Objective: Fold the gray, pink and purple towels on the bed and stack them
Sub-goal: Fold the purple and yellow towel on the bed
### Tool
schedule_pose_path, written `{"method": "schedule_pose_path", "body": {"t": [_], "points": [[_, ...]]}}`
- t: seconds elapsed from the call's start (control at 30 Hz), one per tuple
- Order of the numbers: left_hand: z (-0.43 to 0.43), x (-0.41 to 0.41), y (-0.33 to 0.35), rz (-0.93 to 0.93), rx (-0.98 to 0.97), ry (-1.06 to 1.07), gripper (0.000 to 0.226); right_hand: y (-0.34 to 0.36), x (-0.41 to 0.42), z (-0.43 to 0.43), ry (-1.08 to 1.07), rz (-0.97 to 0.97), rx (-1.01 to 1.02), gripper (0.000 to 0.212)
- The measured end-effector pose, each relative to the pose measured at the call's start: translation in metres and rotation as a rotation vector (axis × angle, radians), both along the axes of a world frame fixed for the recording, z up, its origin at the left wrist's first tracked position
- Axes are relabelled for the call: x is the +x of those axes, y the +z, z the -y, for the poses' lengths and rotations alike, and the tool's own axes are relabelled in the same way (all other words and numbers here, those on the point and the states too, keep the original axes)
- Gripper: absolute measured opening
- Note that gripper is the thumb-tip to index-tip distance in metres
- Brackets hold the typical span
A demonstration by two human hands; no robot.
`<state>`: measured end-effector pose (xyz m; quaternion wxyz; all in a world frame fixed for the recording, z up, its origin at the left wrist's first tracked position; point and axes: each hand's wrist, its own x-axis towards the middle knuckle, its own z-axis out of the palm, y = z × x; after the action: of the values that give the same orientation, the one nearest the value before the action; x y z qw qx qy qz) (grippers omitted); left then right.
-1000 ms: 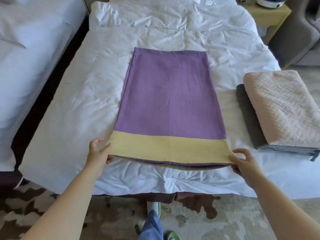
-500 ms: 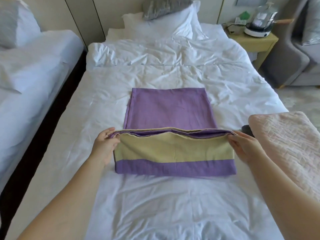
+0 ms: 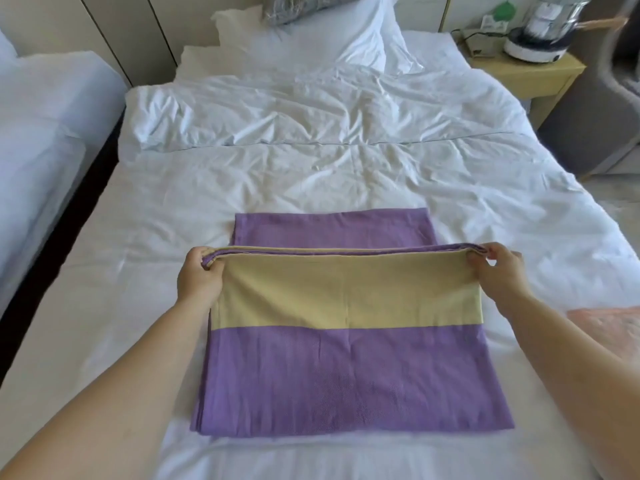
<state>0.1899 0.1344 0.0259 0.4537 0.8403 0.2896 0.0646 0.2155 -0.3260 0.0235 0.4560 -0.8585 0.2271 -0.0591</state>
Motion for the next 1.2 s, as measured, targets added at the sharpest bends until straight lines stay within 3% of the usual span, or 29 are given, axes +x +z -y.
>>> {"method": "schedule_pose_path", "body": {"t": [0.2,0.33,0.57,0.67,0.77,0.83,0.93,1.1,1.2], "points": [[0.000,0.094,-0.031,-0.096,0.009,0.041,0.029,-0.025,0.095,-0.012,0.044,-0.056,-0.104,0.021],[-0.005,0.149,-0.051,-0.122,0.061,0.055,0.030,-0.053,0.148,-0.015,0.026,-0.013,-0.181,0.015],[0.003,0.184,-0.091,-0.223,0.153,0.063,0.033,-0.105,0.195,-0.018,0.023,-0.133,-0.189,0.028],[0.022,0.173,-0.093,-0.035,0.455,0.079,0.048,-0.104,0.180,-0.035,-0.021,0.057,-0.269,0.037],[0.076,0.151,-0.102,0.286,0.701,-0.444,0.053,-0.100,0.146,-0.089,0.298,0.243,-0.417,0.045],[0.108,0.143,-0.116,0.133,0.732,-0.782,0.053,-0.109,0.129,-0.129,0.578,0.105,-0.465,0.052],[0.092,0.147,-0.141,-0.176,0.904,-0.765,0.057,-0.133,0.128,-0.126,0.721,-0.067,-0.713,0.064],[0.008,0.134,-0.129,-0.365,1.030,-0.550,0.059,-0.131,0.133,-0.019,0.433,-0.277,-0.825,0.072],[0.023,0.104,-0.112,-0.303,0.965,-0.485,0.059,-0.109,0.107,-0.025,0.289,-0.239,-0.775,0.072]]}}
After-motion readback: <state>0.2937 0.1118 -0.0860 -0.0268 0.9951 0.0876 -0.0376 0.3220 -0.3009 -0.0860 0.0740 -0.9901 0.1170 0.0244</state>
